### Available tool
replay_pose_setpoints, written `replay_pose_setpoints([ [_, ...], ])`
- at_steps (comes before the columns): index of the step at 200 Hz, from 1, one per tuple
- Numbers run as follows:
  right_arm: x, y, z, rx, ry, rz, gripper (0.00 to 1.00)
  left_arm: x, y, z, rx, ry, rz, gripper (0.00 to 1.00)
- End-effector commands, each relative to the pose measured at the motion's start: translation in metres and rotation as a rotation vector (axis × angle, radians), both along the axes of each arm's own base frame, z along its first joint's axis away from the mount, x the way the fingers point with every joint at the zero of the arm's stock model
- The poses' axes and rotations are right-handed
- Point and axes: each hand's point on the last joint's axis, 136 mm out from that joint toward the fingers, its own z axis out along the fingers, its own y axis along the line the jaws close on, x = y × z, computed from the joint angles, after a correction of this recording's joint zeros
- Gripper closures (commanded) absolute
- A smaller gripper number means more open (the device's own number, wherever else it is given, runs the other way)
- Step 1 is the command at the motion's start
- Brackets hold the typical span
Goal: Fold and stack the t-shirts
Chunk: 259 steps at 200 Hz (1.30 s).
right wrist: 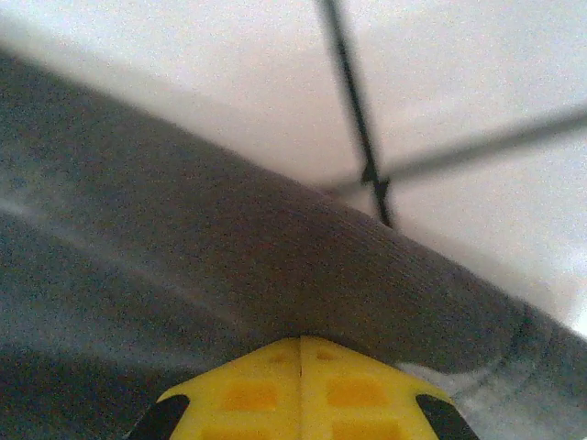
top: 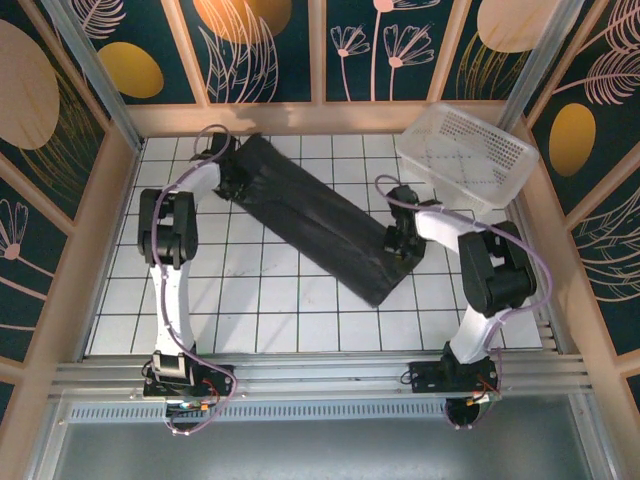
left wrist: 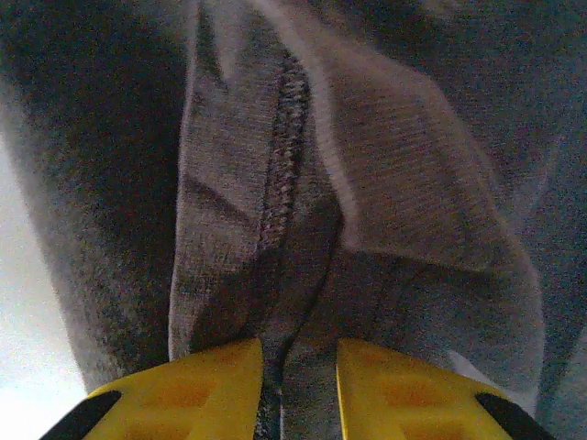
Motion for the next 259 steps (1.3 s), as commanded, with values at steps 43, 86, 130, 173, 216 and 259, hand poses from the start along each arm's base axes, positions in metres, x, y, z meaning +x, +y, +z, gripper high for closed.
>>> replay_pose_setpoints([
  [43,-0.157,0.090,-0.032,0.157,0.375,0.214,0.88,0.047,-0.114,-0.045,-0.227,-0.022,-0.142,0.71],
  [86,-0.143,0.169,-0.006,0.295,0.317,0.416,0.79,0.077,-0.143,-0.028,-0.349,-0.154,-0.201,0.69],
  [130,-0.107,0.180,0.042,0.310,0.159,0.434,0.68,0.077,-0.113,0.067,-0.141,-0.281,-0.223,0.47],
  [173,-0.094,0.151,0.073,0.280,0.056,0.392,0.63,0.004,-0.064,0.120,0.043,-0.235,-0.153,0.40],
  [216,-0.133,0.110,0.050,0.262,0.134,0.395,0.55,-0.154,-0.052,0.066,0.045,0.067,-0.343,0.47],
  [259,-0.163,0.123,0.028,0.316,0.211,0.509,0.49,-0.324,-0.077,0.031,-0.015,0.342,-0.658,0.46],
])
